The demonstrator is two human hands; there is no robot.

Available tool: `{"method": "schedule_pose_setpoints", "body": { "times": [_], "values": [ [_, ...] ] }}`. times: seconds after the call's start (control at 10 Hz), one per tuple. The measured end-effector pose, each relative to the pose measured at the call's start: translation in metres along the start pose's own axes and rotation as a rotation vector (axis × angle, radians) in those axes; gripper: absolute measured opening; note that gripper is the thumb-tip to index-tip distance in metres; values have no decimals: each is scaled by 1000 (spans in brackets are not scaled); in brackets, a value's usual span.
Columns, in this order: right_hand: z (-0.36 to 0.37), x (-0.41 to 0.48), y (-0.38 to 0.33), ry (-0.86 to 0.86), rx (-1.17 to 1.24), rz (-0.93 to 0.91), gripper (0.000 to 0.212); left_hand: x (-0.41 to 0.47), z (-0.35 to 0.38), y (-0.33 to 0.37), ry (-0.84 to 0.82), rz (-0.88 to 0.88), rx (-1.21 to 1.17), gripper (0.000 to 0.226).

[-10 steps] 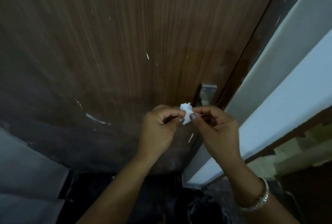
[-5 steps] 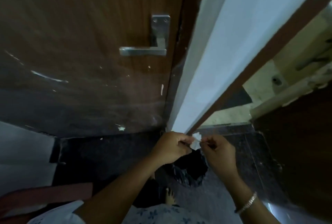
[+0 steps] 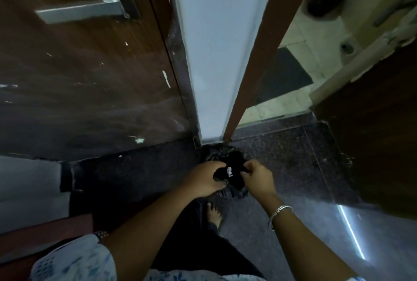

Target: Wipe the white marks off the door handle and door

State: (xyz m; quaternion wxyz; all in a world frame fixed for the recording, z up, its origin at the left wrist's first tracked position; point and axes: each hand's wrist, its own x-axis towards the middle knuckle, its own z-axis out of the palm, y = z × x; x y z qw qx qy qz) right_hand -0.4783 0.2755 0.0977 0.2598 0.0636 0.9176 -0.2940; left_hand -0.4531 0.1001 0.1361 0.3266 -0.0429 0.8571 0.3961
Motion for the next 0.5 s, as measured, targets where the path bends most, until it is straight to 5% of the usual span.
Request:
{"method": "schedule_pose_setpoints", "body": {
  "times": [0.2, 0.5],
  "values": [
    [17, 0, -50, -253, -253, -437, 68, -2, -21, -5, 121, -18, 105, 81],
    [-12, 3, -189, -66, -531, -855, 75, -48, -133, -9, 505, 31, 149, 95]
  ]
}}
